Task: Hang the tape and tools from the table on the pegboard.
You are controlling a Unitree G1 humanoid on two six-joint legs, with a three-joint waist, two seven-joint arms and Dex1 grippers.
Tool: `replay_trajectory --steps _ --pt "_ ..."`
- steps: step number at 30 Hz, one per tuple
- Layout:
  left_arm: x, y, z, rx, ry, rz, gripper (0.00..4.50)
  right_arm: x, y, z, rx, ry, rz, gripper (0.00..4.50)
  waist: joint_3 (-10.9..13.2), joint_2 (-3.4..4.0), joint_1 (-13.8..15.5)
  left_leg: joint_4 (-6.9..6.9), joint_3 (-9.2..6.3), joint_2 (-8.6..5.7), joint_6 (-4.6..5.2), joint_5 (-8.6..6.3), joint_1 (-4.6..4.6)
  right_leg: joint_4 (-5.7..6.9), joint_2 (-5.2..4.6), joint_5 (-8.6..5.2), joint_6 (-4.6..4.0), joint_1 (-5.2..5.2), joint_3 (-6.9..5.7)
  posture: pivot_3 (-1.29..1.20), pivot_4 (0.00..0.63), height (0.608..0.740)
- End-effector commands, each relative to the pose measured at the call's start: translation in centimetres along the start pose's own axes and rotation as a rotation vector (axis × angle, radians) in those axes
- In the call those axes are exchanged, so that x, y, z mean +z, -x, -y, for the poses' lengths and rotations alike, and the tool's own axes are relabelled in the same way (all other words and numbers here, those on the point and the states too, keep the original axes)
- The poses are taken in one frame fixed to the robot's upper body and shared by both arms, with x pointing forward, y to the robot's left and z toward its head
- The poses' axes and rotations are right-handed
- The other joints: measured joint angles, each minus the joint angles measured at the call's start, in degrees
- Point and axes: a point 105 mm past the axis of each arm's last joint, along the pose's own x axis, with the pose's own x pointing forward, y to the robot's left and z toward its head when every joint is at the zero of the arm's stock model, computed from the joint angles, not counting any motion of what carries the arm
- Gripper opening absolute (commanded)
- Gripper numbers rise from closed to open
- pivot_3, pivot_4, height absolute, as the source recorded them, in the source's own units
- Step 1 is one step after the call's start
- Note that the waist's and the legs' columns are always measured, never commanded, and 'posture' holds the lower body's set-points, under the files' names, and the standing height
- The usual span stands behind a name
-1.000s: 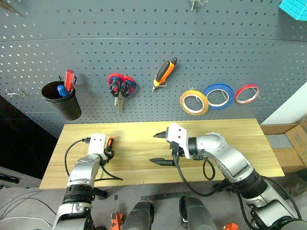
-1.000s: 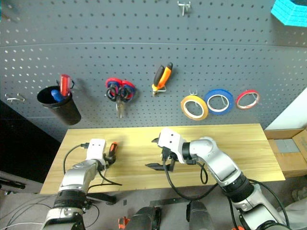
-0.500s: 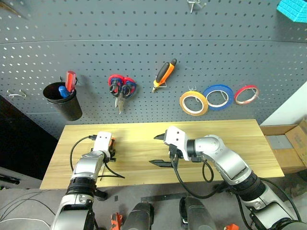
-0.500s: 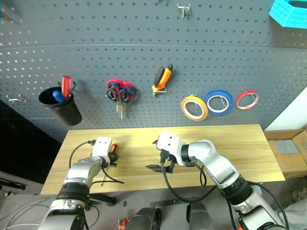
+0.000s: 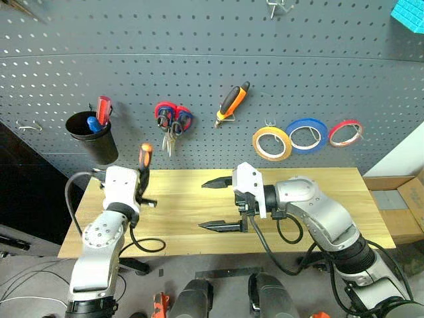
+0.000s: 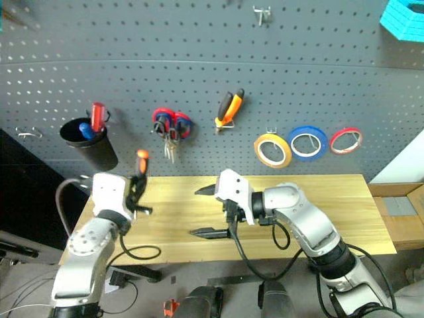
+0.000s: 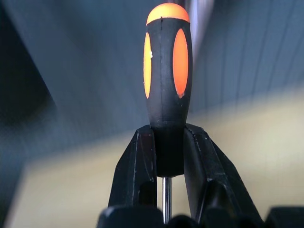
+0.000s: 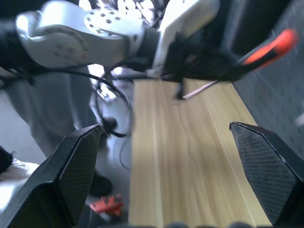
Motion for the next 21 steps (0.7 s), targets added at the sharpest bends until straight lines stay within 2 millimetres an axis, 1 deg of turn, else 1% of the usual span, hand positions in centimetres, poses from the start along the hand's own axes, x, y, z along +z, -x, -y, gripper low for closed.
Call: replay_trajectory --steps 1,3,5,7,9,11,15,17,20,21 --pt "7.5 -0.6 -2.7 0.059 -0.026 0.264 0.45 4.0 -0.1 -0.2 0.048 0.053 0.130 4.50 0.0 -0.03 0.2 0.01 0.00 0.00 0.00 0.01 -0.01 0.02 0.03 0.00 0.00 -0.01 -0.04 0.08 0.142 0.740" --pt "10.9 -0.9 -3.5 0.061 -0.022 0.371 0.45 4.4 -0.4 -0.3 0.066 0.066 0.134 4.50 -0.1 -0.17 0.6 0.04 -0.01 0.00 0.00 0.01 0.01 0.07 0.08 0.00 0.00 -0.02 -0.07 0.09 0.142 0.740" --pt "13.7 -1.0 -4.5 0.073 -0.030 0.448 0.45 4.8 -0.6 -0.1 0.071 0.089 0.149 4.50 -0.2 -0.28 0.7 0.03 0.00 -0.03 -0.04 0.02 0.00 0.08 0.10 0.00 0.00 -0.04 -0.06 0.09 0.142 0.740" --pt "15.3 -1.0 -5.4 0.088 -0.012 0.488 0.45 5.8 -0.8 0.7 0.038 0.091 0.190 4.50 -0.2 -0.29 0.8 0.02 0.03 -0.05 -0.23 0.12 -0.04 0.05 0.10 0.00 0.00 -0.09 -0.02 0.09 0.143 0.740" --pt "16.7 -0.8 -6.3 0.111 -0.009 0.521 0.45 7.6 -0.9 1.5 -0.001 0.098 0.266 4.50 -0.2 -0.29 0.7 0.00 0.06 -0.05 -0.24 0.13 -0.04 0.07 0.10 0.00 0.00 -0.12 0.01 0.09 0.144 0.740" --pt "16.9 -0.9 -7.3 0.151 -0.032 0.516 0.45 9.1 -1.1 2.6 -0.068 0.107 0.317 4.50 -0.2 -0.28 0.6 -0.01 0.07 -0.01 -0.26 0.14 -0.03 0.13 0.17 0.01 0.00 -0.18 0.04 0.09 0.144 0.740" --pt "16.1 -1.5 -8.5 0.202 -0.053 0.483 0.45 10.1 -1.8 4.7 -0.204 0.163 0.291 4.50 -0.2 -0.27 0.6 -0.06 0.09 -0.01 -0.28 0.15 0.03 0.15 0.40 0.01 -0.01 -0.18 0.09 0.09 0.141 0.740" --pt "15.6 -2.0 -8.5 0.196 -0.030 0.476 0.45 10.2 -2.1 5.1 -0.235 0.190 0.284 4.50 -0.2 -0.31 0.7 -0.04 0.10 -0.02 -0.28 0.15 0.02 0.14 0.40 0.01 -0.01 -0.18 0.10 0.09 0.140 0.740" --pt "15.0 -2.8 -7.6 0.147 -0.037 0.476 0.45 10.4 -2.3 5.8 -0.284 0.207 0.282 4.50 -0.3 -0.38 0.8 -0.04 0.07 -0.02 -0.29 0.15 -0.01 0.14 0.41 0.01 -0.02 -0.18 0.08 0.08 0.139 0.740" --pt "14.9 -3.0 -7.6 0.147 -0.033 0.481 0.45 10.4 -2.3 5.9 -0.291 0.211 0.280 4.50 -0.3 -0.39 0.8 -0.04 0.08 -0.02 -0.29 0.15 -0.02 0.13 0.41 0.01 -0.02 -0.20 0.09 0.08 0.138 0.740"
